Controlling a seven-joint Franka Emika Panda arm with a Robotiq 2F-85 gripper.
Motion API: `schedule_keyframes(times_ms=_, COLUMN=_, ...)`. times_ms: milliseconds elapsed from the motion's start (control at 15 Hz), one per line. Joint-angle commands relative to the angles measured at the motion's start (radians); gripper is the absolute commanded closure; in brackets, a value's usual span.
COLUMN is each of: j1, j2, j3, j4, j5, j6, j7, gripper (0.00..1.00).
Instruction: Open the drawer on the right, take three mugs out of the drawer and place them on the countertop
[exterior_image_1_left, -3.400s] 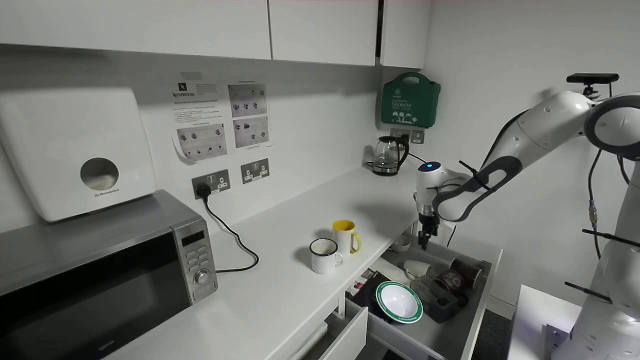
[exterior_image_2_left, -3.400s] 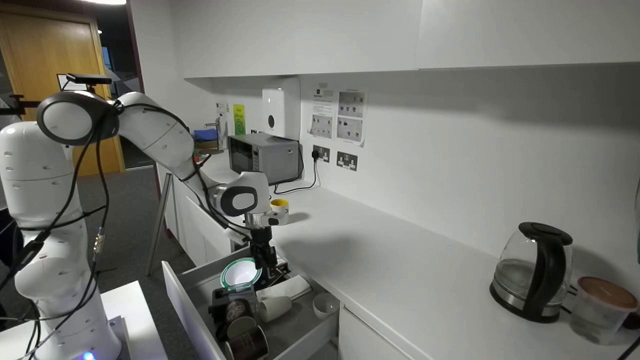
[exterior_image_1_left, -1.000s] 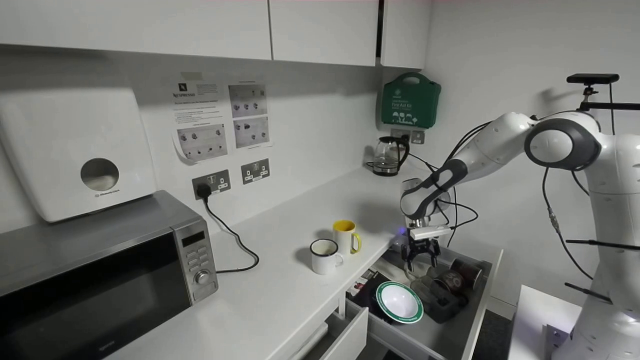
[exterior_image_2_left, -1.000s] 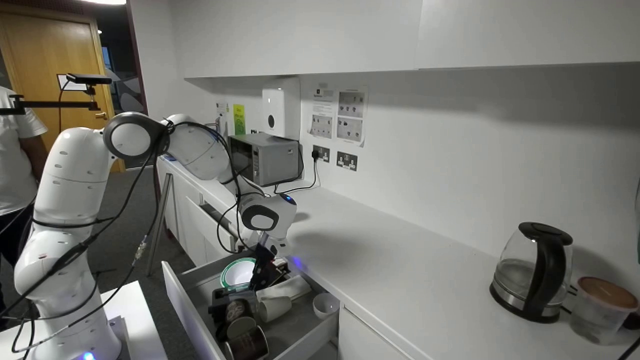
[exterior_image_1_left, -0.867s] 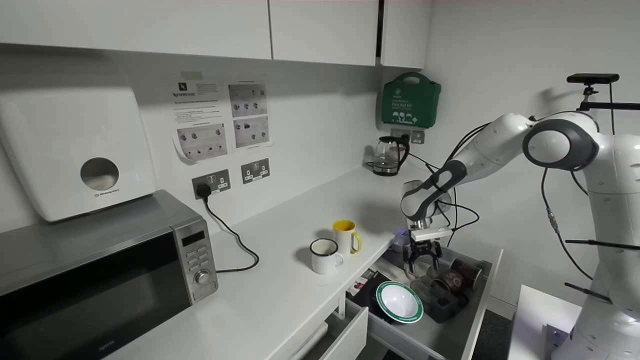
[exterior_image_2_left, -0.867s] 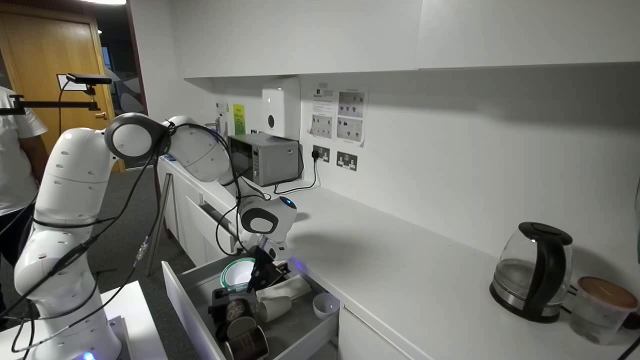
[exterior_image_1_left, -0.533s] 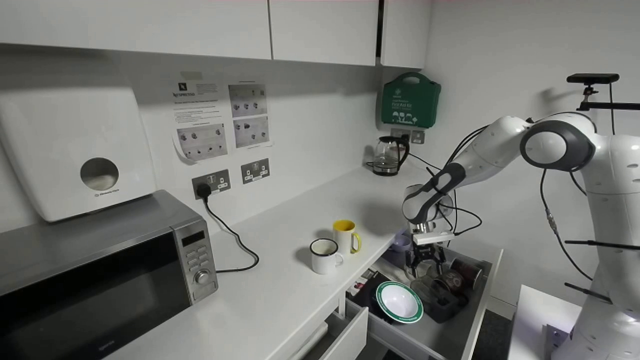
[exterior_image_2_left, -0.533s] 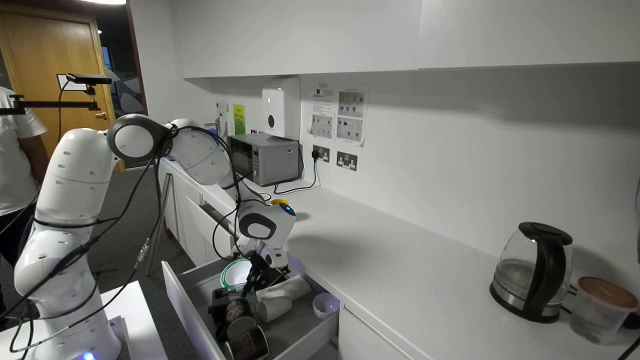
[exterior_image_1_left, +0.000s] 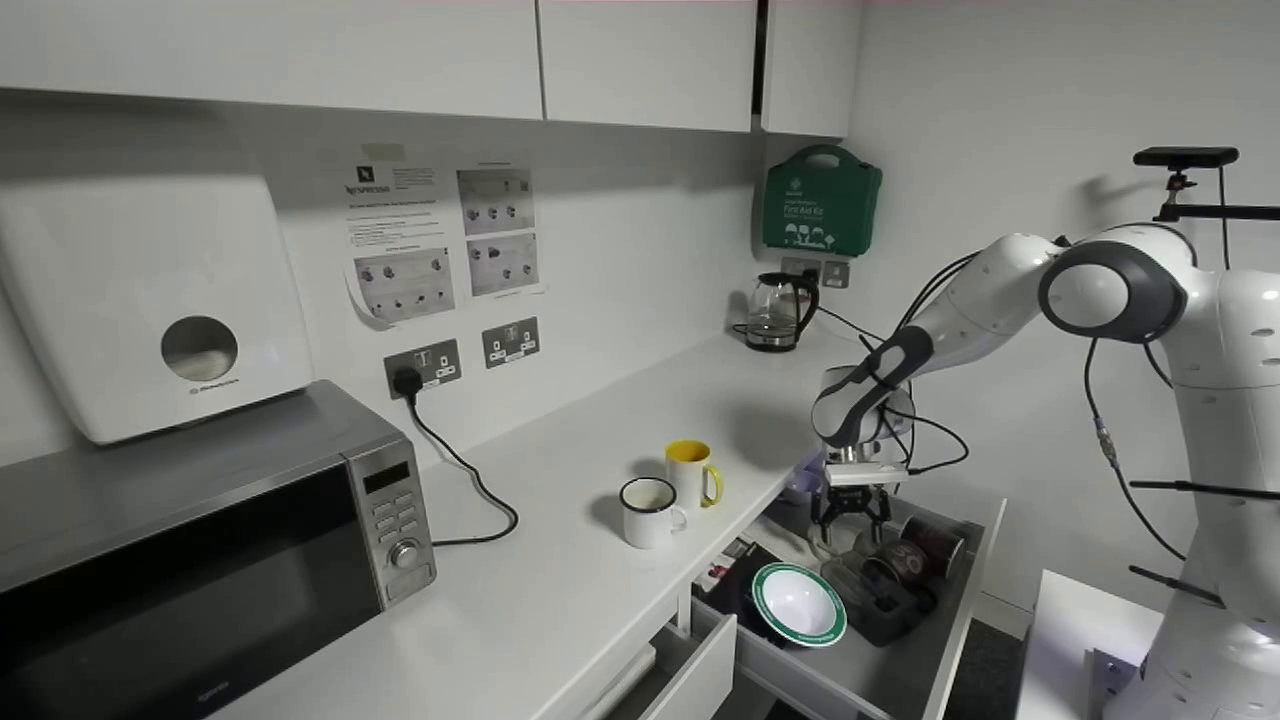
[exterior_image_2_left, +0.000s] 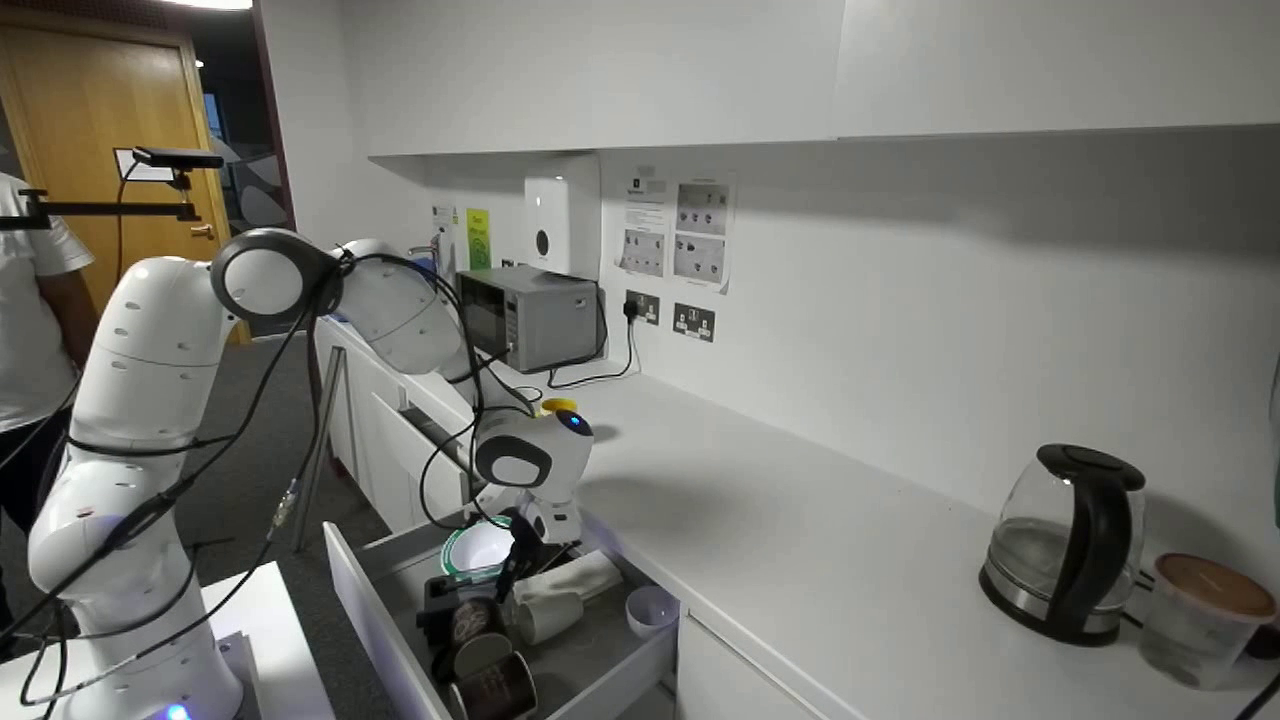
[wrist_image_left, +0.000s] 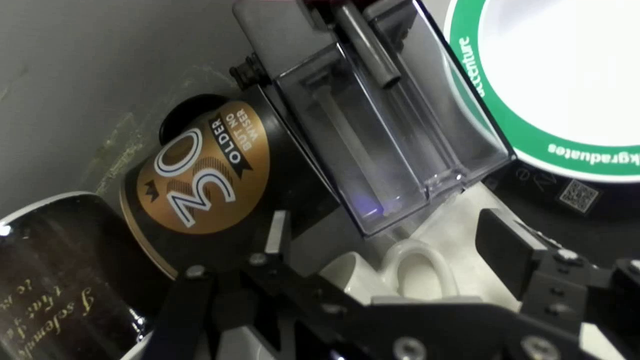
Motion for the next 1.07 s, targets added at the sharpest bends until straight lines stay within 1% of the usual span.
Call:
schedule_keyframes(times_ms=0, j1=0.001, j2=-0.047, j3=-0.02, j4=-0.057, j5=-0.01, j6=0.082, j7=0.042, gripper=0.0)
schedule_keyframes(times_ms=67, j1=0.0, j2=-0.043, j3=-0.025, j4=-0.056, j5=-0.015, j6=0.094, j7=0.041, gripper=0.0)
schedule_keyframes(times_ms=133, j1=-0.007, j2=-0.001, j3=-0.009, j4=-0.01, j5=-0.005, j6=0.055, j7=0.017, gripper=0.0)
schedule_keyframes(times_ms=1000, j1=-0.005, j2=0.005, j3=-0.008, j4=-0.011, j5=-0.006, j6=0.057, j7=0.017, gripper=0.0)
